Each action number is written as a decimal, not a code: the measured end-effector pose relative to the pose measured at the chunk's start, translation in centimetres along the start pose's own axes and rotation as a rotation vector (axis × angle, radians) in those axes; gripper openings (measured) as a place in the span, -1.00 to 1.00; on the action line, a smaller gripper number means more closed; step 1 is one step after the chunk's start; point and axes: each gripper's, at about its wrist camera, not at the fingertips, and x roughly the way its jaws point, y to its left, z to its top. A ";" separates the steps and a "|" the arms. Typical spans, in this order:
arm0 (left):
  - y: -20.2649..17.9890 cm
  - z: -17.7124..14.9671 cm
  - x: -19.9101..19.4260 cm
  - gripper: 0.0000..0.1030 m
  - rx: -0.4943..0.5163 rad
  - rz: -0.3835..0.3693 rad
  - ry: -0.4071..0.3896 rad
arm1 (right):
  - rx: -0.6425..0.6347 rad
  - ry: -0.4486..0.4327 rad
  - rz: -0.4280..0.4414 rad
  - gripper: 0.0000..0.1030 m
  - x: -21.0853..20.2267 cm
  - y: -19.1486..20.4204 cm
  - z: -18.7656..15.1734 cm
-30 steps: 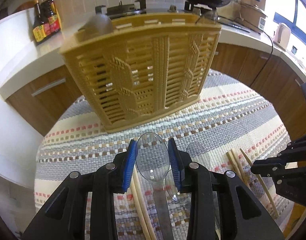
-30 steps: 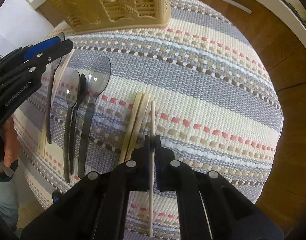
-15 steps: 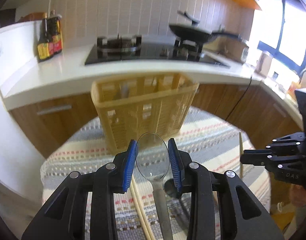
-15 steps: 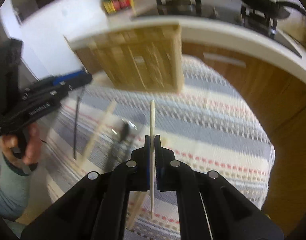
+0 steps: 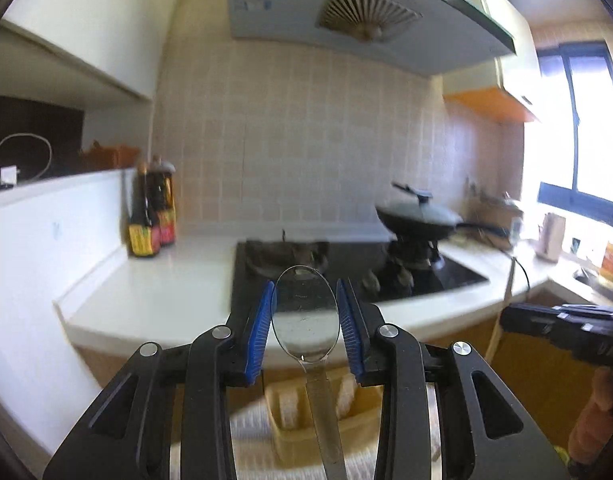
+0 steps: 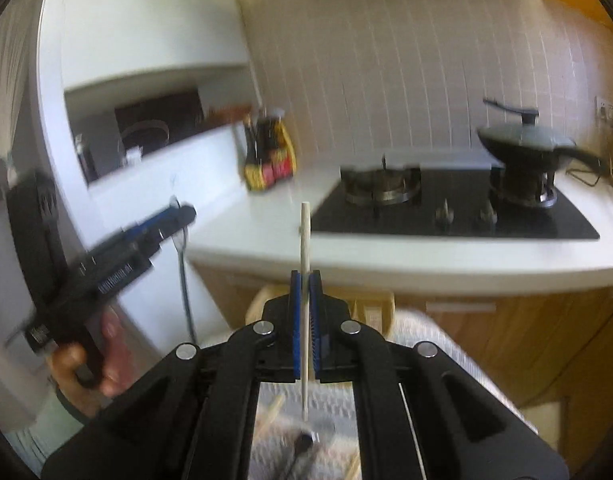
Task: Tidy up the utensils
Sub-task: 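Carry the spoon and chopstick up and release them into the tan caddy, then lower both grippers back to the utensils on the cloth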
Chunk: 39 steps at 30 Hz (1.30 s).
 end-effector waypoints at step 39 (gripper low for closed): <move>1.6 -5.1 -1.0 0.35 0.024 -0.036 0.021 | 0.014 0.066 -0.028 -0.36 3.3 -4.5 -5.9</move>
